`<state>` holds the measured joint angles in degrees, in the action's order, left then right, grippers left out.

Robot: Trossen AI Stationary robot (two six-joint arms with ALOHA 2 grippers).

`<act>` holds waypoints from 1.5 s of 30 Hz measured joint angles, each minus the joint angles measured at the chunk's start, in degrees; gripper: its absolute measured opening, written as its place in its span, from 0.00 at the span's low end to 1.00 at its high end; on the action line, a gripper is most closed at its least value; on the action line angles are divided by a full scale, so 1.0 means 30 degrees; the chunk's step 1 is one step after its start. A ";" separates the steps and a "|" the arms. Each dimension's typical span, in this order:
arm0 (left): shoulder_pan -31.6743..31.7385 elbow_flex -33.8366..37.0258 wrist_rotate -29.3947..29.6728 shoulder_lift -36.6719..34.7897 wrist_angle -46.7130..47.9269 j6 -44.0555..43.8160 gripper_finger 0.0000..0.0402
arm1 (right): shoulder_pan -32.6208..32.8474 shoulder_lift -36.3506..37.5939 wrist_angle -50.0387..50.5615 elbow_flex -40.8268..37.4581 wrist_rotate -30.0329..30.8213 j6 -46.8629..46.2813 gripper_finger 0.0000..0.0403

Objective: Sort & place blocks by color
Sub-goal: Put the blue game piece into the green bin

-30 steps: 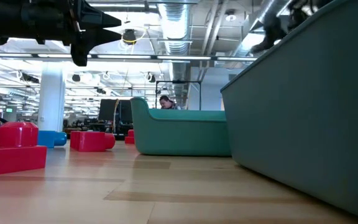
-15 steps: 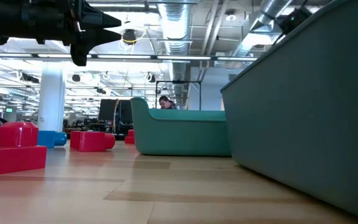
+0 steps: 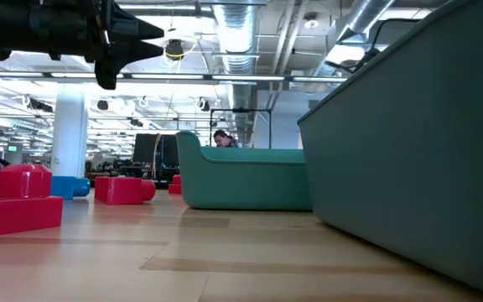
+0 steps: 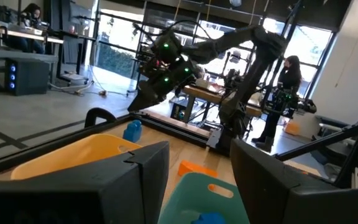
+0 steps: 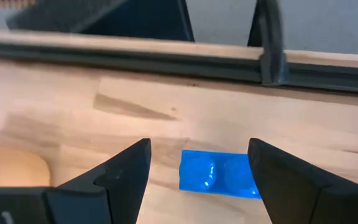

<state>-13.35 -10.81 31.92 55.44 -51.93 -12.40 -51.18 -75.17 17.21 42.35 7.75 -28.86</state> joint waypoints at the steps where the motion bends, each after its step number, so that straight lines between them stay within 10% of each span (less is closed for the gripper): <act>1: -0.0001 0.0000 0.0000 0.0000 0.0075 0.0099 0.40 | -0.0005 -0.0413 0.0317 0.0332 -0.0127 0.0354 0.73; 16: 0.0220 0.0000 0.0095 0.0007 0.0856 0.0435 0.40 | 0.1190 -0.4656 0.8333 0.6918 -0.0993 1.0495 0.75; 23: 0.0249 -0.0002 -0.0015 0.0007 0.1130 0.0139 0.40 | 0.2383 -0.5534 0.8627 0.7279 0.3522 1.5642 0.75; 45: 0.0249 -0.0003 0.0038 0.0007 0.1679 -0.0235 0.40 | 0.0721 -0.6709 1.1465 0.7272 0.3299 1.9228 0.75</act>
<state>-12.60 -10.82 32.04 55.46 -46.89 -13.10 -49.02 -95.30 51.60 64.16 17.64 28.83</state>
